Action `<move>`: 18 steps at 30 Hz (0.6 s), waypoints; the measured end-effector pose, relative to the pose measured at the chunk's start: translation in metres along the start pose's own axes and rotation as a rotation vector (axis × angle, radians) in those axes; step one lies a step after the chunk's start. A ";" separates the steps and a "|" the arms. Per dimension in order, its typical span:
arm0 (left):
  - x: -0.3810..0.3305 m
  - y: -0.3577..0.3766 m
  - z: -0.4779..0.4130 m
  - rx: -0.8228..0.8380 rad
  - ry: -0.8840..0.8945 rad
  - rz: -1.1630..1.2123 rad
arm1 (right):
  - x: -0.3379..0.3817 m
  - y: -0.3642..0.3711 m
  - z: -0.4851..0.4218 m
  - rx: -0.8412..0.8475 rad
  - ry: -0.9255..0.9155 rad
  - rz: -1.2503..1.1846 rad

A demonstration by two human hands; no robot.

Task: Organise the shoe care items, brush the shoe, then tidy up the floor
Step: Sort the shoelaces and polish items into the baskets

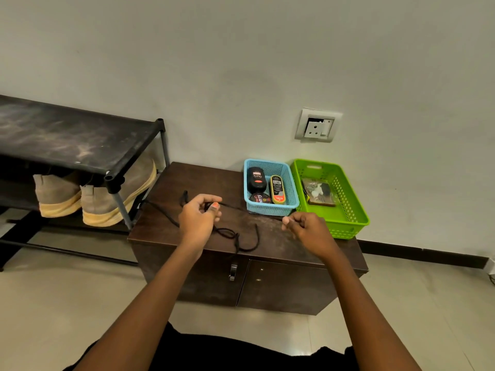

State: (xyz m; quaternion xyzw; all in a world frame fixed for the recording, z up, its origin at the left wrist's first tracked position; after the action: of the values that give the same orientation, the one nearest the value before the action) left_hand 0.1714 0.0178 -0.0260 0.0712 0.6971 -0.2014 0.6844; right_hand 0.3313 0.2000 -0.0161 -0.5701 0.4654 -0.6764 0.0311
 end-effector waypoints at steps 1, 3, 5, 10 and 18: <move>0.000 -0.001 -0.001 0.005 0.003 -0.054 | 0.004 0.001 -0.002 0.015 0.013 -0.082; 0.004 0.000 -0.003 0.065 -0.004 -0.205 | 0.012 0.003 -0.004 0.048 0.068 -0.376; 0.013 0.001 -0.005 0.158 -0.056 -0.452 | 0.024 0.008 -0.004 0.110 0.129 -0.720; 0.015 0.005 0.002 0.243 -0.038 -0.921 | 0.053 0.025 -0.002 0.389 0.119 -1.123; -0.004 0.040 0.021 0.735 0.065 0.038 | 0.066 0.026 0.000 0.501 0.033 -1.223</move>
State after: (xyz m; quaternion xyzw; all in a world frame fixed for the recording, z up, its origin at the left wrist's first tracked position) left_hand 0.2060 0.0468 -0.0288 0.3317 0.5981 -0.4230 0.5944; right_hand 0.2959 0.1471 0.0158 -0.6968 -0.1132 -0.6685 -0.2342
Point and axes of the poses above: each hand's wrist, its own z-axis away from the middle knuckle, its own y-axis out of the palm, x = y × z, the point moved 4 cm from there along -z, towards the middle knuckle, and after that the axes turned 4 degrees about -z, right-handed, at the moved point
